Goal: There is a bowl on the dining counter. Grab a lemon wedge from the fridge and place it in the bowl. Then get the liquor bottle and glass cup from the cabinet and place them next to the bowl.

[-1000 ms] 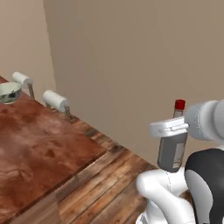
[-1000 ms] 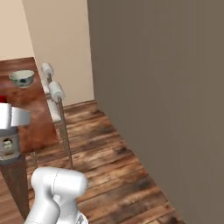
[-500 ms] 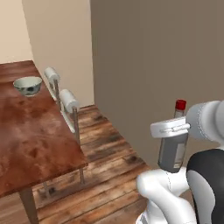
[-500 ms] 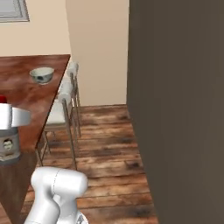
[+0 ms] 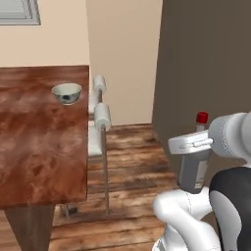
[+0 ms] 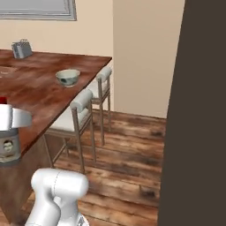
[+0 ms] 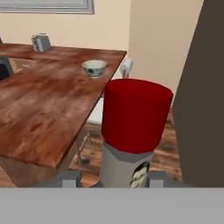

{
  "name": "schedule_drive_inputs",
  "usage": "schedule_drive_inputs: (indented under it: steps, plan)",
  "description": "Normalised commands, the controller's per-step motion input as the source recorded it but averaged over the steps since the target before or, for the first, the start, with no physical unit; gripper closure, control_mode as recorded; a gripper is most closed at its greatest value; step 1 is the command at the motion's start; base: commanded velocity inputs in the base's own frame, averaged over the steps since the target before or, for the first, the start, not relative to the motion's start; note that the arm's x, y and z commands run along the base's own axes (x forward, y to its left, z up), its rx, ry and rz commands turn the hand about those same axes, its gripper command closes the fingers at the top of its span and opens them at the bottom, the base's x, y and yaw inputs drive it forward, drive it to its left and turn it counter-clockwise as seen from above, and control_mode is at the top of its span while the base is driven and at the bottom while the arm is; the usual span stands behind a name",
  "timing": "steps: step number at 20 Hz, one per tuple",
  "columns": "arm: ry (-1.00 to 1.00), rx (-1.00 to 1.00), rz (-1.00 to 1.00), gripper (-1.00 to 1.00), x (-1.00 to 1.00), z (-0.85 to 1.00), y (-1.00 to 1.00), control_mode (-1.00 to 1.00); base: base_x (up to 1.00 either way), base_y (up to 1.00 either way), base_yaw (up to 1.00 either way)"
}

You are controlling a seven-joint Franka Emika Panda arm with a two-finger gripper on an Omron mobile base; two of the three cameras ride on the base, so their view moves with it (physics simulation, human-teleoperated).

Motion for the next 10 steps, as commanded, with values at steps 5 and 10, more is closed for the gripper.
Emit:
schedule_drive_inputs:
  steps: [5,10]
  plan:
    - [0.0,0.0,0.0,1.0,0.0,0.0,0.0,1.0,0.43,-0.83,0.52]
    - [0.0,0.0,0.0,1.0,0.0,0.0,0.0,1.0,0.39,-0.86,0.46]
